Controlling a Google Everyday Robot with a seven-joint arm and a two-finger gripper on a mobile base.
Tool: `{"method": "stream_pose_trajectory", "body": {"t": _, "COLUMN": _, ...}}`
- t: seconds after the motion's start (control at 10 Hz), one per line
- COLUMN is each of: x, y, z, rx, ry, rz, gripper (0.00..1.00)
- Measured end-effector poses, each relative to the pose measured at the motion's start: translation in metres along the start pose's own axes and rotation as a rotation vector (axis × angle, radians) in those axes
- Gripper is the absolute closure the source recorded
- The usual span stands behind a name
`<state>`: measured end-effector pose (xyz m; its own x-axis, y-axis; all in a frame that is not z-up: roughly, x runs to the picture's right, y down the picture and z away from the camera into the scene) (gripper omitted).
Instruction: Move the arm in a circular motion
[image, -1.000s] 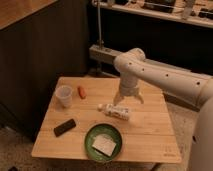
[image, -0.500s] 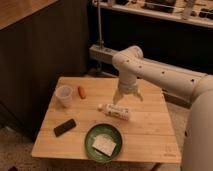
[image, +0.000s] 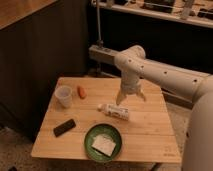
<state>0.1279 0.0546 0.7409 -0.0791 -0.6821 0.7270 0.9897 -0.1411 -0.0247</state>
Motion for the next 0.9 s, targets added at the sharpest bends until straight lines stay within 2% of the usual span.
{"method": "stream_pose_trajectory", "body": {"t": 0.1, "x": 0.004, "y": -0.009, "z": -0.003, "rx": 0.009, "ry": 0.000, "rz": -0.008, "gripper": 0.20}}
{"method": "stream_pose_trajectory", "body": {"t": 0.3, "x": 0.005, "y": 0.004, "z": 0.001, "rx": 0.010, "ry": -0.004, "rz": 0.030, "gripper": 0.20}}
{"method": "stream_pose_trajectory", "body": {"t": 0.4, "x": 0.004, "y": 0.017, "z": 0.005, "rx": 0.023, "ry": -0.006, "rz": 0.060, "gripper": 0.20}}
{"method": "stream_pose_trajectory", "body": {"t": 0.6, "x": -0.001, "y": 0.053, "z": 0.013, "rx": 0.033, "ry": -0.009, "rz": 0.110, "gripper": 0.20}}
{"method": "stream_pose_trajectory", "body": {"t": 0.9, "x": -0.022, "y": 0.119, "z": 0.032, "rx": 0.067, "ry": -0.006, "rz": 0.227, "gripper": 0.20}}
